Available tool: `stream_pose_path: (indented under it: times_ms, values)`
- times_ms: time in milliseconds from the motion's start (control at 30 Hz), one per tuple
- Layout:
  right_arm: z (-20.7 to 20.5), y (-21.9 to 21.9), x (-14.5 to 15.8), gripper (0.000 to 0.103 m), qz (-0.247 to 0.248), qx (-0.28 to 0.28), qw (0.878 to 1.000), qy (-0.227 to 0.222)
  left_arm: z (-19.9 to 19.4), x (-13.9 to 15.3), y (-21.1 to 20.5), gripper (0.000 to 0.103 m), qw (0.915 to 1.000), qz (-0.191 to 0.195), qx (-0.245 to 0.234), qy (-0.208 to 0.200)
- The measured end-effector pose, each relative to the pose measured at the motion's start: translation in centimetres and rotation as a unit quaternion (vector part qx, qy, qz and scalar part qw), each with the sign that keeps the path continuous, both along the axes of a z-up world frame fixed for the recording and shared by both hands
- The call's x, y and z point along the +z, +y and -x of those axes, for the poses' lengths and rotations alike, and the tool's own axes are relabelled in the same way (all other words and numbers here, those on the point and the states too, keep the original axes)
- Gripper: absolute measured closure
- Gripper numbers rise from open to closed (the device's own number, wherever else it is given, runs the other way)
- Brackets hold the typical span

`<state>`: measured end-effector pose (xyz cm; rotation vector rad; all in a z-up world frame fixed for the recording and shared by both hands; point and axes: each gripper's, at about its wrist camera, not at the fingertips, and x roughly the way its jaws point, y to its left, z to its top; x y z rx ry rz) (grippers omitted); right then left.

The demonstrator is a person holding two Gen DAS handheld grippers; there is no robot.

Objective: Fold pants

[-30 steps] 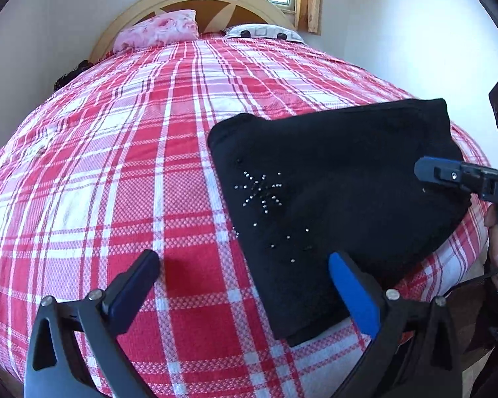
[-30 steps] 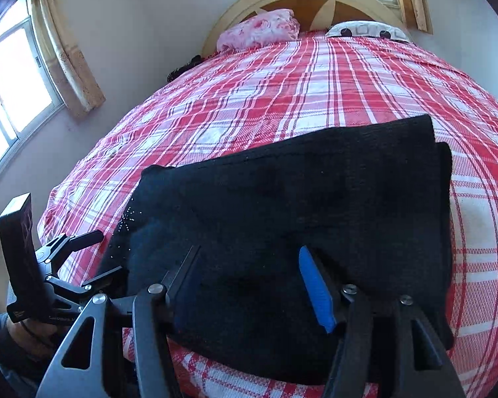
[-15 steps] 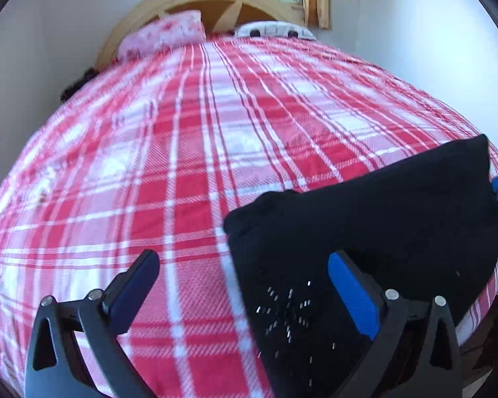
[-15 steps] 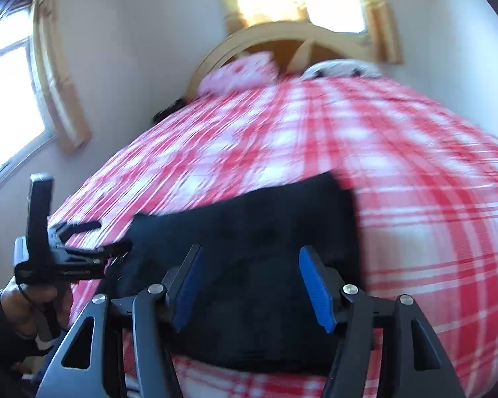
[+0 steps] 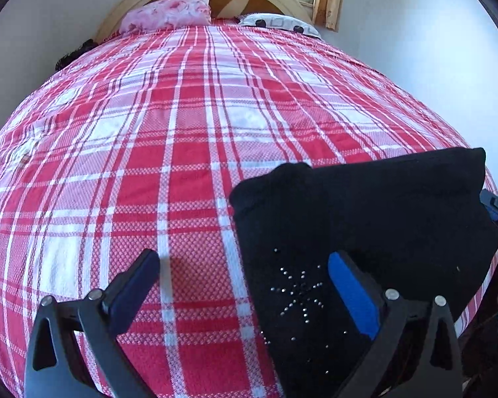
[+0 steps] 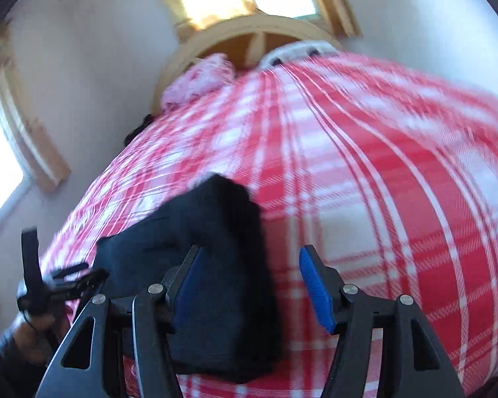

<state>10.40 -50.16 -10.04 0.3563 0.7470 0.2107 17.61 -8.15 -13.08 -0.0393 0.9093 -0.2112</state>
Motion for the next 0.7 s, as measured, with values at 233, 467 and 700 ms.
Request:
stream_pose_path:
  times_ms: [233, 467, 700]
  values:
    - [-0.5, -1.0, -1.7, 0.042, -0.070, 0.028, 0.997, 0.023, 0.3, 0.0, -1.8, 0.000, 0.9999, -0.015, -0.005, -0.005]
    - [0.2, 2.2, -1.7, 0.042, -0.017, 0.059, 0.998, 0.012, 0.4, -0.2, -2.1, 0.000, 0.9996, -0.025, 0.002, -0.009]
    - [-0.6, 1.9, -1.9, 0.042, -0.032, 0.033, 0.999, 0.013, 0.4, -0.3, -2.3, 0.000, 0.9995, -0.029, 0.005, -0.014]
